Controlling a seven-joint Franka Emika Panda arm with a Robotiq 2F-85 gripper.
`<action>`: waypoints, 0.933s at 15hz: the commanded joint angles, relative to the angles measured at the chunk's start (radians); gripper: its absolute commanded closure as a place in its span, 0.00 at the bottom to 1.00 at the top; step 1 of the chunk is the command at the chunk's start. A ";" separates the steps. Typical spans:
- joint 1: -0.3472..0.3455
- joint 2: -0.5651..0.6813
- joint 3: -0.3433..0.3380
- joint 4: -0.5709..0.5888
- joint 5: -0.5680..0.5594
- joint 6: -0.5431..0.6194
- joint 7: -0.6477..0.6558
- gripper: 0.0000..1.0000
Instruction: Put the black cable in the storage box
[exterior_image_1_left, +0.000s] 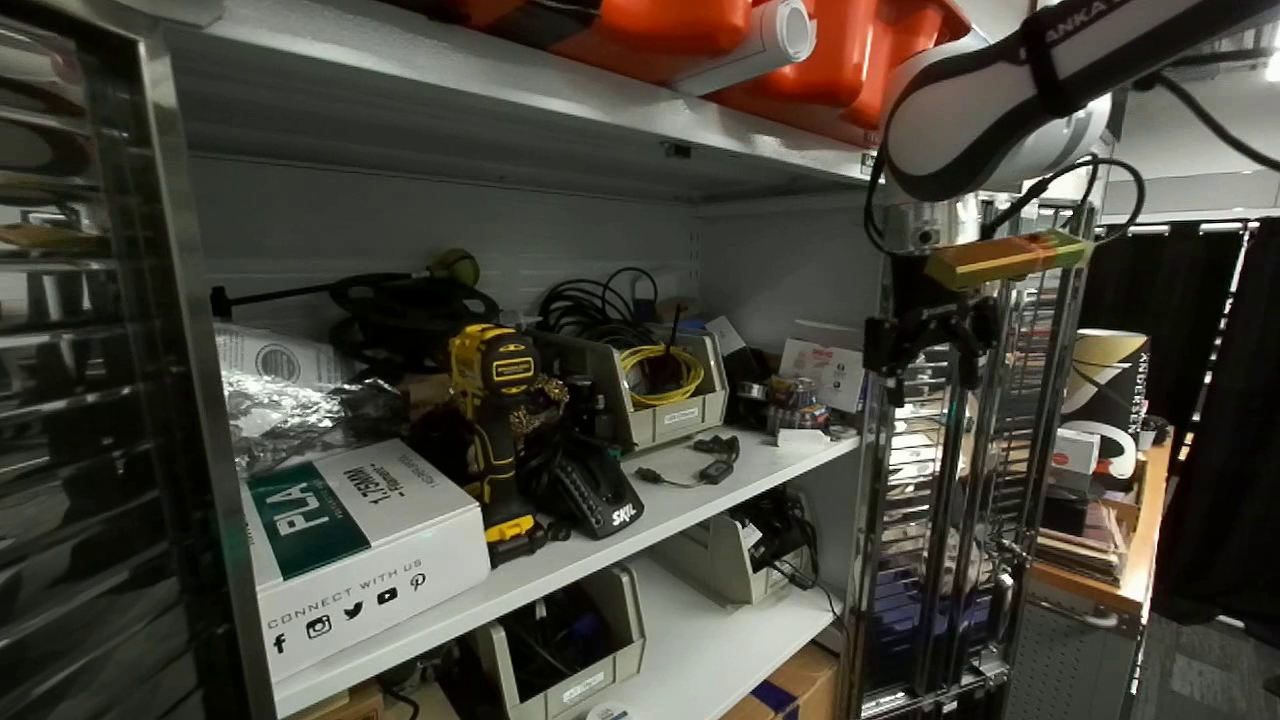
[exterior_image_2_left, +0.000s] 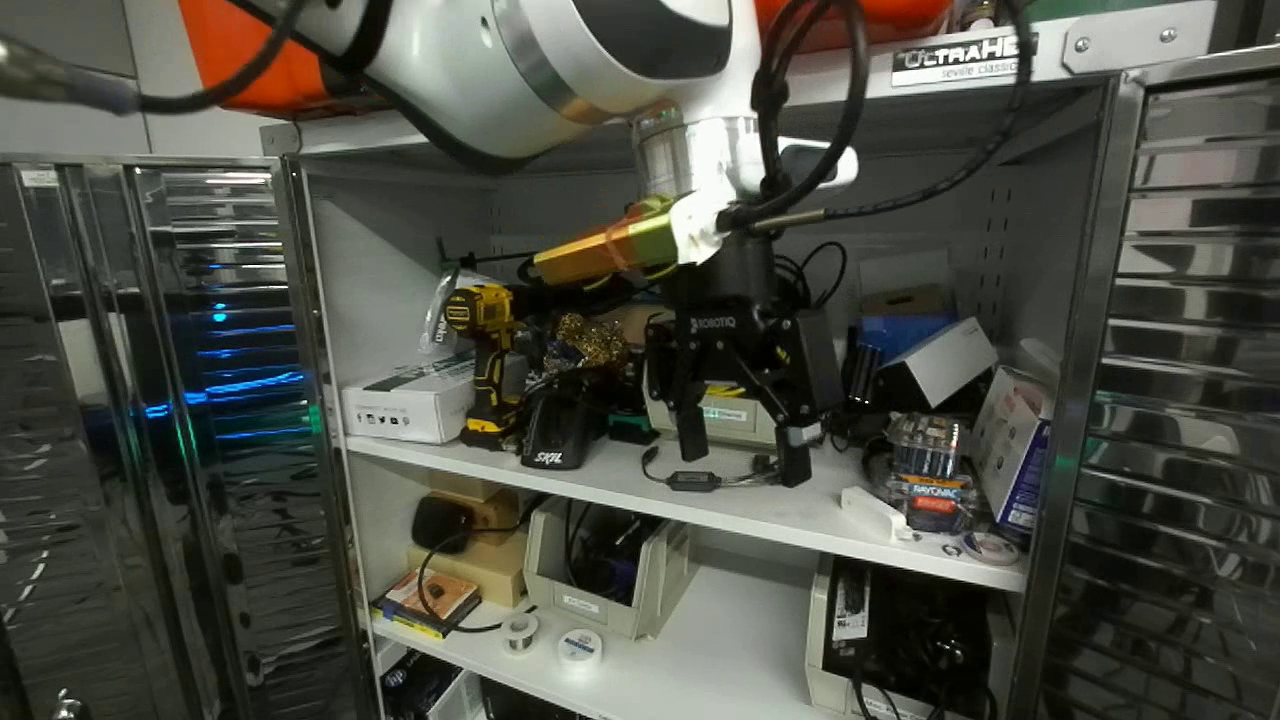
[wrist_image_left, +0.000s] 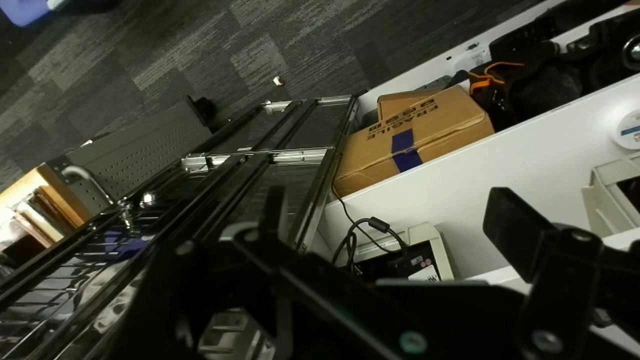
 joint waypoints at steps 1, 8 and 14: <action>0.038 0.135 0.018 0.126 0.008 0.008 0.152 0.00; 0.083 0.287 0.005 0.206 0.105 0.161 0.361 0.00; 0.125 0.344 -0.011 0.208 0.084 0.354 0.444 0.00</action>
